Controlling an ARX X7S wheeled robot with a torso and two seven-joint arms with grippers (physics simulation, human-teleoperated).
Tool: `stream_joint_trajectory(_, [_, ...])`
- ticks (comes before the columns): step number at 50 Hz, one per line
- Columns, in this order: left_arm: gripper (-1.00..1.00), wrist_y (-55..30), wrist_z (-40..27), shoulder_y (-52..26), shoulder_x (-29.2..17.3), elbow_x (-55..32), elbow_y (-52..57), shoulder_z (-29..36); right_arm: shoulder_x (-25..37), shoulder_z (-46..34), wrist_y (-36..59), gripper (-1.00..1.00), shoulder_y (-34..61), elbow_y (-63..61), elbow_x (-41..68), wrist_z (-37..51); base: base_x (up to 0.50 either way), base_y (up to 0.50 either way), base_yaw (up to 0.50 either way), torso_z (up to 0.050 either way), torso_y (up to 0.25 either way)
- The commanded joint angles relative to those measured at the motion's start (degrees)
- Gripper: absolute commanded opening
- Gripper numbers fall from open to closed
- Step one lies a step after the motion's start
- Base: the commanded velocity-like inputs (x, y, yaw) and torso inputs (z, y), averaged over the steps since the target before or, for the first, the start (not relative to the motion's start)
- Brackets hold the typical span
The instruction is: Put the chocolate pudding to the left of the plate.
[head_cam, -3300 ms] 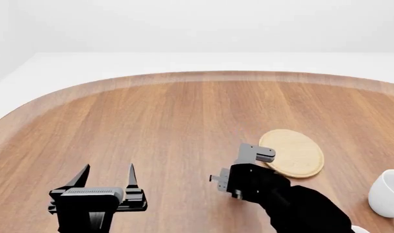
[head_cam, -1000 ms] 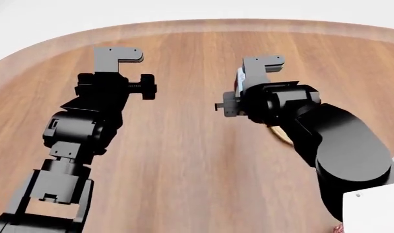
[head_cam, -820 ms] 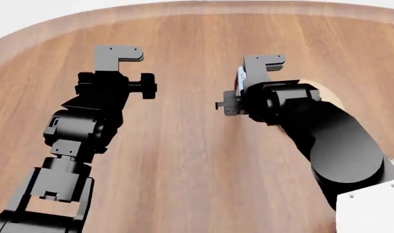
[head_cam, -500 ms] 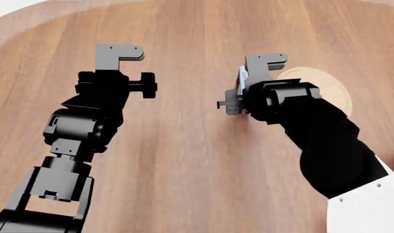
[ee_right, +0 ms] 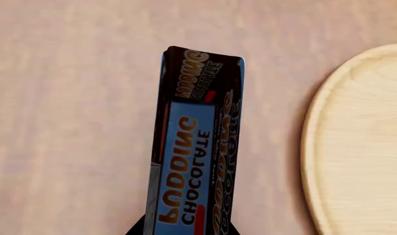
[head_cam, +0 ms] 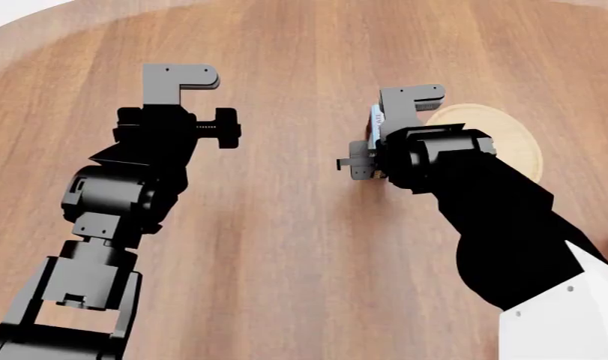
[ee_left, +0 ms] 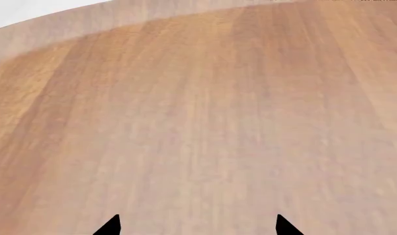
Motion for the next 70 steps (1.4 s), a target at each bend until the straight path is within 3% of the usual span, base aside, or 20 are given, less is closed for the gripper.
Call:
stream_joint_trajectory(1, [1.0, -0.09, -0.11, -0.07, -0.18, -0.34, 0.1, -0.02, 0.03, -2.84, 0.45, -1.0, -1.03, -0.03, 1.48, -0.38, 0.0, 0.0, 0.0, 0.0, 0.0])
stream_joint_trajectory(7, [1.0, -0.29, -0.22, -0.02, -0.25, -0.53, 0.39, 0.02, 0.03, -3.72, 0.62, -1.0, -1.01, -0.03, 2.39, -0.3, 0.0, 0.0, 0.0, 0.0, 0.0])
stream_joint_trajectory(8, [1.0, -0.24, -0.2, -0.05, -0.25, -0.53, 0.3, 0.04, 0.03, -3.9, 0.61, 1.0, -0.99, -0.03, 2.56, -0.26, 0.0, 0.0, 0.0, 0.0, 0.0])
stream_joint_trajectory(31, [1.0, -1.53, -0.74, 0.29, -0.82, -1.6, 2.53, -0.13, 0.08, -9.94, -0.51, 1.0, 0.92, -0.04, 8.91, -1.69, 0.0, 0.0, 0.0, 0.0, 0.0])
stream_joint_trajectory(44, [1.0, -4.69, -2.34, 3.02, -2.36, -3.31, 9.93, -0.86, 0.76, -12.97, -2.7, 1.0, 2.69, -0.81, 12.6, -4.24, 0.0, 0.0, 0.0, 0.0, 0.242])
stream_joint_trajectory(49, [1.0, -7.36, -3.75, 6.94, -4.01, -5.11, 19.51, -1.48, 7.06, -10.59, -22.8, 1.0, 13.25, -32.2, 10.0, 2.08, 0.0, 0.0, 0.0, 0.0, 0.25])
stream_joint_trajectory(54, [1.0, -10.15, -6.02, 11.15, -6.0, -6.87, 29.98, -2.46, 12.02, -10.09, -35.54, 1.0, 19.57, -51.69, 6.08, 7.08, 0.0, 0.0, 0.0, 0.0, 0.25])
stream_joint_trajectory(62, [1.0, -13.48, -8.86, 19.23, -8.97, -11.05, 45.49, -5.55, 20.22, -11.35, -55.4, 1.0, 24.12, -75.33, -4.09, 13.64, 0.0, 0.0, 0.0, 0.0, 0.25])
stream_joint_trajectory(70, [1.0, -15.52, -11.63, 27.25, -11.68, -14.53, 59.46, -8.41, 26.34, -15.87, -74.14, 1.0, 23.82, -90.42, -18.76, 22.67, 0.0, 0.0, 0.0, 0.0, 0.25])
